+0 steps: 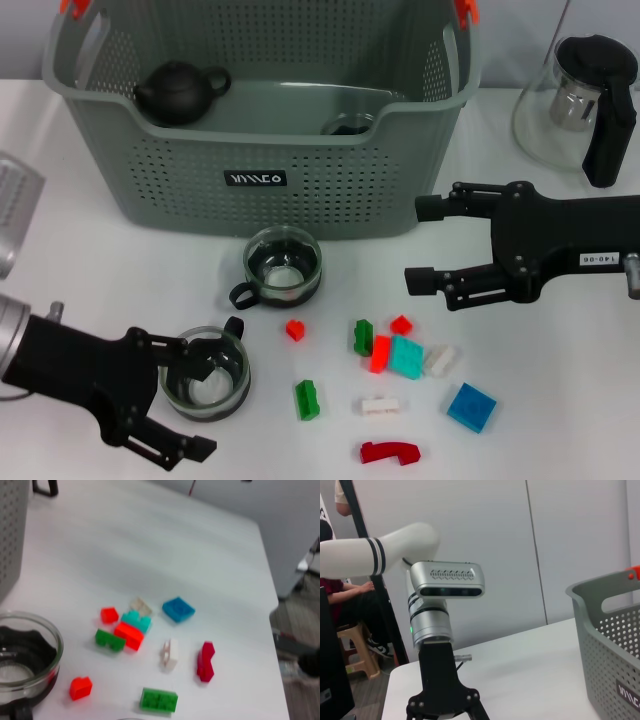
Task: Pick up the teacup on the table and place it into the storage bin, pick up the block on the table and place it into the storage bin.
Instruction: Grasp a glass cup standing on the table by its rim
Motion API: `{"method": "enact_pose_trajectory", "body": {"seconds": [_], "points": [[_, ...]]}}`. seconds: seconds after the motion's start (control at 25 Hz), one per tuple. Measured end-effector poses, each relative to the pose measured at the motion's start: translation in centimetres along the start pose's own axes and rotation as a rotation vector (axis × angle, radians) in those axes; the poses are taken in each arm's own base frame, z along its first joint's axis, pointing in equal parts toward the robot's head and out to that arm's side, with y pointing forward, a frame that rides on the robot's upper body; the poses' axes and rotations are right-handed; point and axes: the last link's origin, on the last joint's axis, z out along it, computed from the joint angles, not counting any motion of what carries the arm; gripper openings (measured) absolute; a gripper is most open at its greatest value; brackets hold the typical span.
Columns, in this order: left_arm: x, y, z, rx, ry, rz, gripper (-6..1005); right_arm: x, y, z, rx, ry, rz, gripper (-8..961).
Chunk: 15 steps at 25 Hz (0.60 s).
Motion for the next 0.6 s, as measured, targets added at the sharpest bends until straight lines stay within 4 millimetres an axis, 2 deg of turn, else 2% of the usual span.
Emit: {"method": "enact_pose_trajectory", "body": {"seconds": [0.2,0.4,0.6], "points": [[2.0,-0.6,-0.6,0.025,-0.071,0.021,920,-0.2,-0.3,0.1,0.004,-0.005,-0.006,950],[3.5,-0.7,-0.6,0.051,-0.144,0.023,920,-0.2,-0.5,-0.1,0.018,-0.015,0.0,949],[4.6,-0.3,0.3,0.065,-0.277,0.006,919,-0.2,-0.7,-0.5,0.037,-0.03,0.009,947]]}}
